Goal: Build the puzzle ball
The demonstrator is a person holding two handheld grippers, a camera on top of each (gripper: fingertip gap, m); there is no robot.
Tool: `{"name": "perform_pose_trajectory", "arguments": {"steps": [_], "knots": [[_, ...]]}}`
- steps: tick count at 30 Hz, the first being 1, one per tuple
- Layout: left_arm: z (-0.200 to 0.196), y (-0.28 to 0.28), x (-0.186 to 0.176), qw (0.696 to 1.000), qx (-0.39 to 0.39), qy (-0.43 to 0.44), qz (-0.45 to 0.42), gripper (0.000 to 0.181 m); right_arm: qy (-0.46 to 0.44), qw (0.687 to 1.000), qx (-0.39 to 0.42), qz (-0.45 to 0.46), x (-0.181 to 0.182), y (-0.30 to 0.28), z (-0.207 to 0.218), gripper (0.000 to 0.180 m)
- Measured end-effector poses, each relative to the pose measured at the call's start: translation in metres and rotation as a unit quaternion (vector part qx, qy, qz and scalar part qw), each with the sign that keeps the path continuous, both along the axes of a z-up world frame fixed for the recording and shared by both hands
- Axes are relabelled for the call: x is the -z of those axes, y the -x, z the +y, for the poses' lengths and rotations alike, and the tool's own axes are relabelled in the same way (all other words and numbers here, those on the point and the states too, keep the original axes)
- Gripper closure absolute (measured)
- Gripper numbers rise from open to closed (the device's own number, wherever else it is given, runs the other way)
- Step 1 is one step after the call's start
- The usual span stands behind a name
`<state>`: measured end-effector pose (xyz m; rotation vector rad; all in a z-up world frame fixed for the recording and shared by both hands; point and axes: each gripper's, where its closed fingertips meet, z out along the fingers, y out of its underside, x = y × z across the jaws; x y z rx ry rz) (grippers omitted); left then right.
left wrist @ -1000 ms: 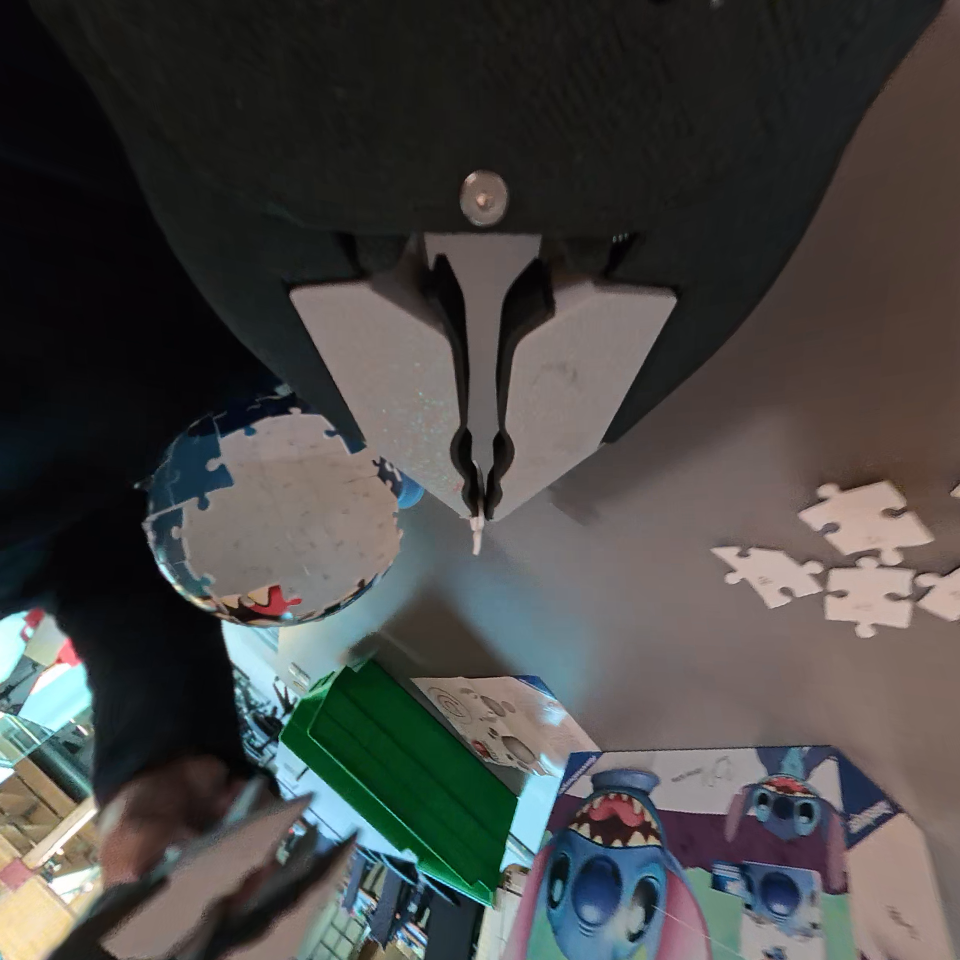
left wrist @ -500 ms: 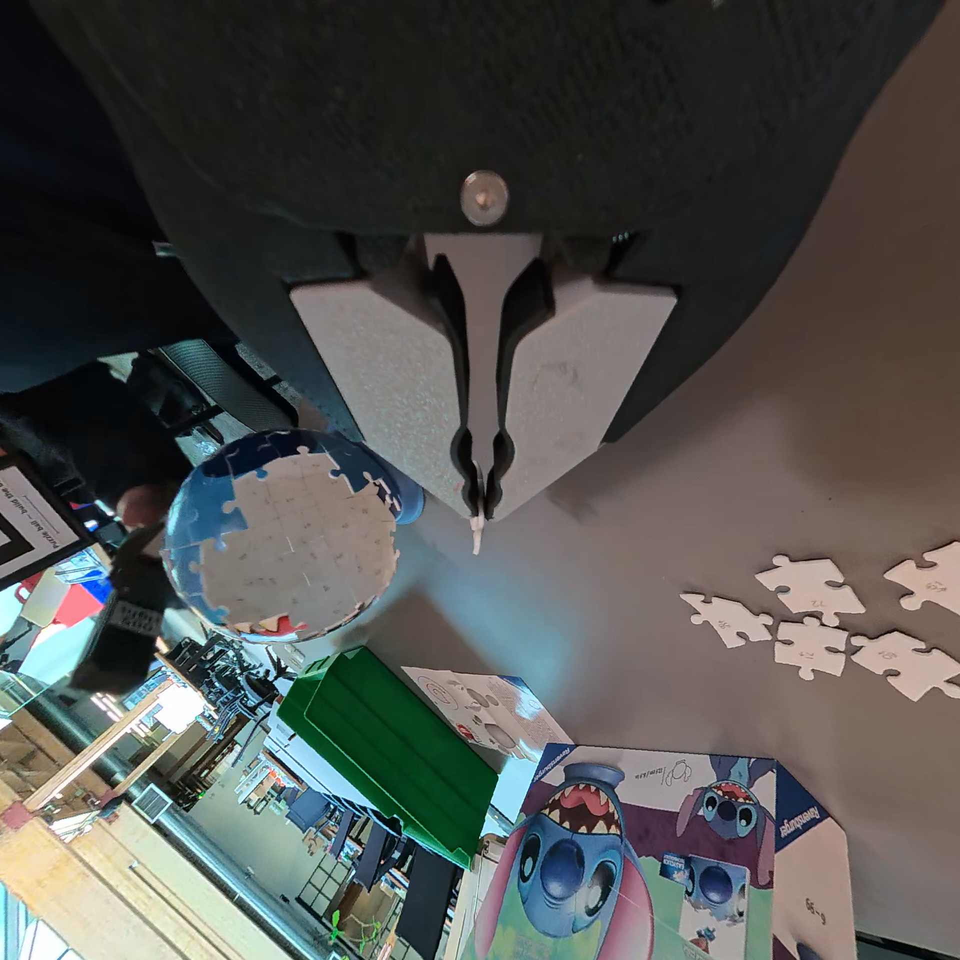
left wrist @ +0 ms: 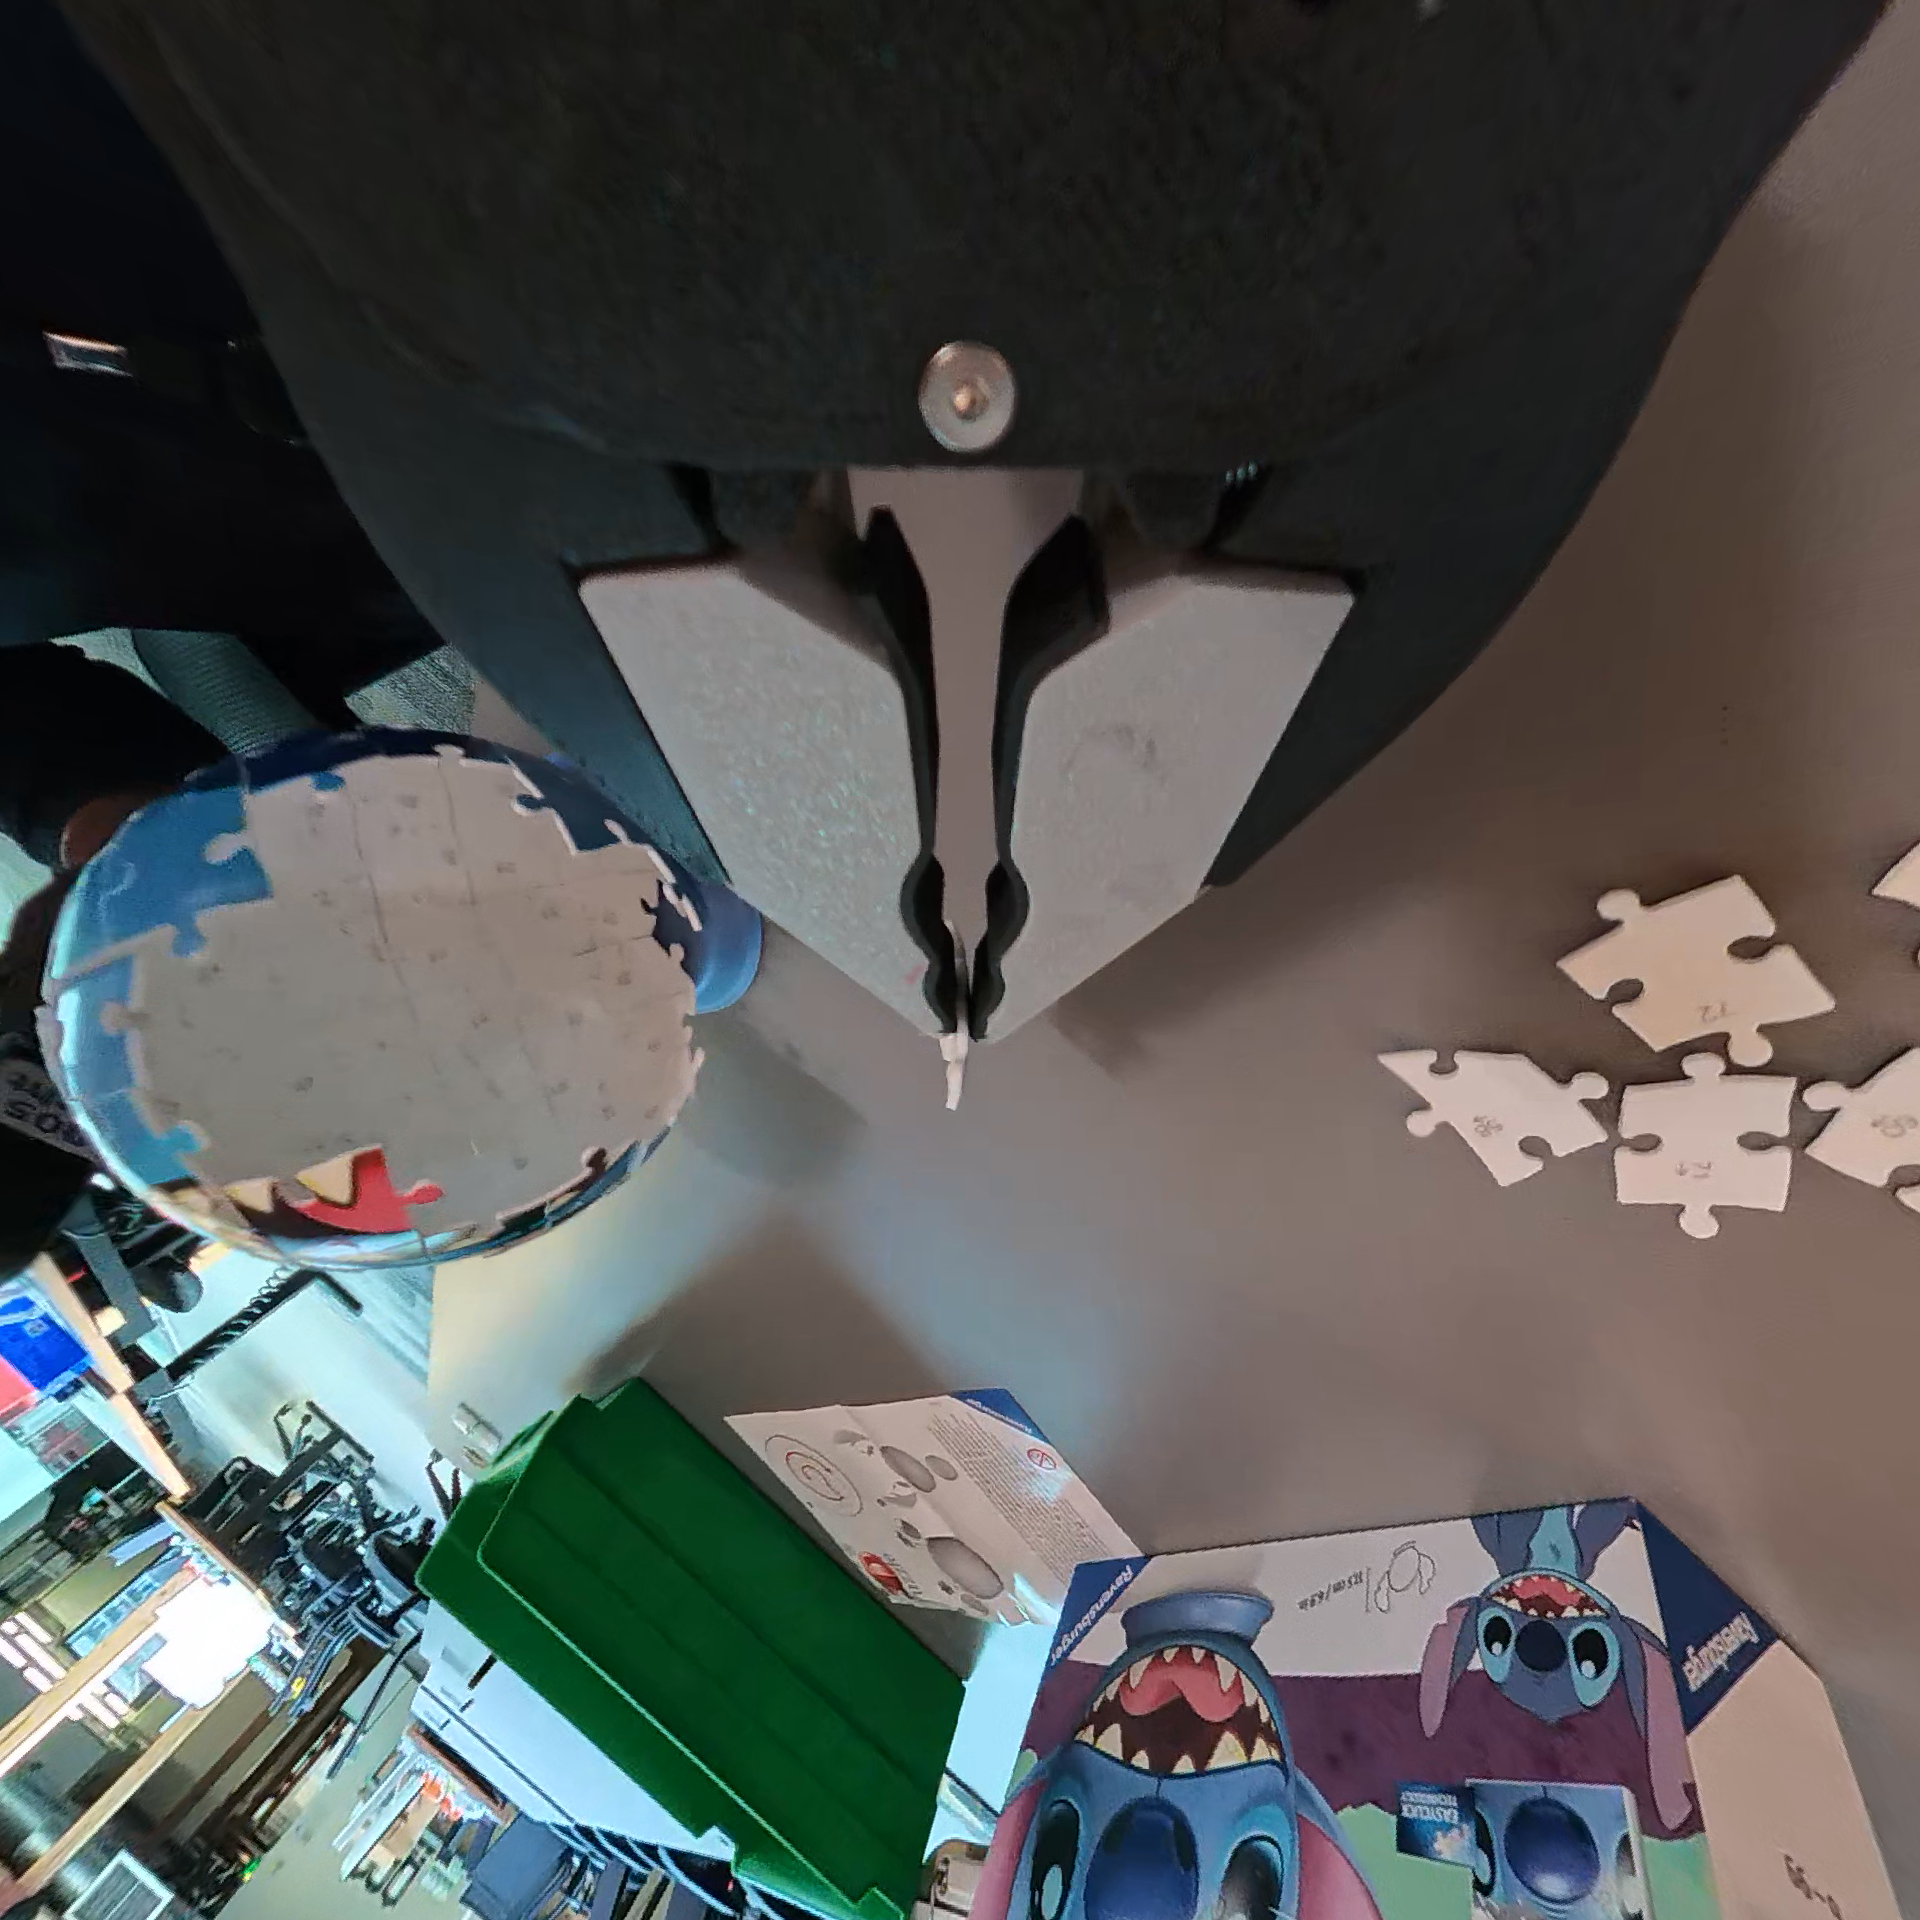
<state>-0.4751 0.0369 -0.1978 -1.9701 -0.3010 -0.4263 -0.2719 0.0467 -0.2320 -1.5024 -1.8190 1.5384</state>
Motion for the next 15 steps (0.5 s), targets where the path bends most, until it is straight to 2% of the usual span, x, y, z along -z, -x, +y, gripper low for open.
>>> {"name": "perform_pose_trajectory", "arguments": {"steps": [7, 11, 15], "knots": [[-0.003, -0.001, 0.003, 1.000, 0.003, 0.004, -0.001, 0.181, -0.059, 0.997, 0.042, 0.013, 0.008, 0.015, -0.011, 0.123], [-0.009, 0.000, 0.003, 1.000, 0.002, 0.001, -0.006, 0.181, -0.082, 0.996, 0.040, 0.006, 0.010, 0.020, -0.015, 0.132], [-0.016, 0.001, 0.002, 1.000, 0.001, -0.004, -0.008, 0.181, -0.068, 0.997, 0.034, -0.003, 0.009, 0.022, -0.013, 0.142]]}}
